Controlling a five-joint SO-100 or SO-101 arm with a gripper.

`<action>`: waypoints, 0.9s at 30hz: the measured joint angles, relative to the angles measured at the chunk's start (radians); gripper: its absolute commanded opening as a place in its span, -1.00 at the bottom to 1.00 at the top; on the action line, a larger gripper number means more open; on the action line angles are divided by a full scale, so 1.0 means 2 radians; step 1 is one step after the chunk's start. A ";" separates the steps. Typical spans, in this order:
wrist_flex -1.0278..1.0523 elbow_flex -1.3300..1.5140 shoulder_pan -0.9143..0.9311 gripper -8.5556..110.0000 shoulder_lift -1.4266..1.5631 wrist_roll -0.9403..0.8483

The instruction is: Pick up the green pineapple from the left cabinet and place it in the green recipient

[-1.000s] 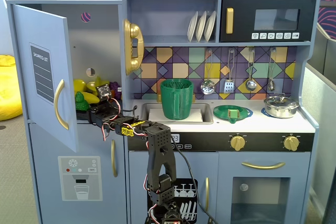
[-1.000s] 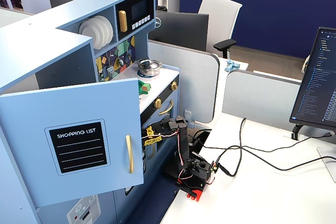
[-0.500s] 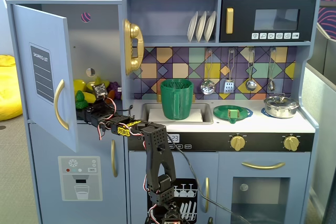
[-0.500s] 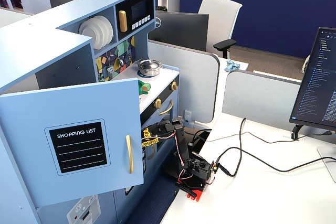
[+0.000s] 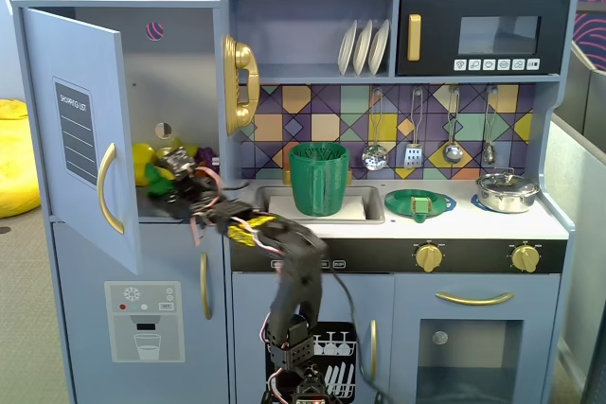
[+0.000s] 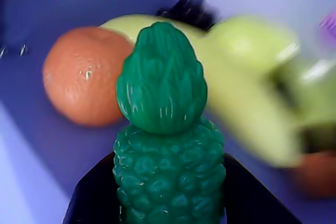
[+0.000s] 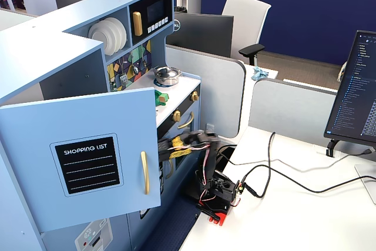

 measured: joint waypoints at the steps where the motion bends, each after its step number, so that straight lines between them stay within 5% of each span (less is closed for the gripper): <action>1: 0.017 0.021 0.004 -0.86 0.040 -0.009; 15: 0.354 0.116 0.219 -0.86 0.441 0.037; 27: 0.316 -0.032 0.373 -0.86 0.240 0.103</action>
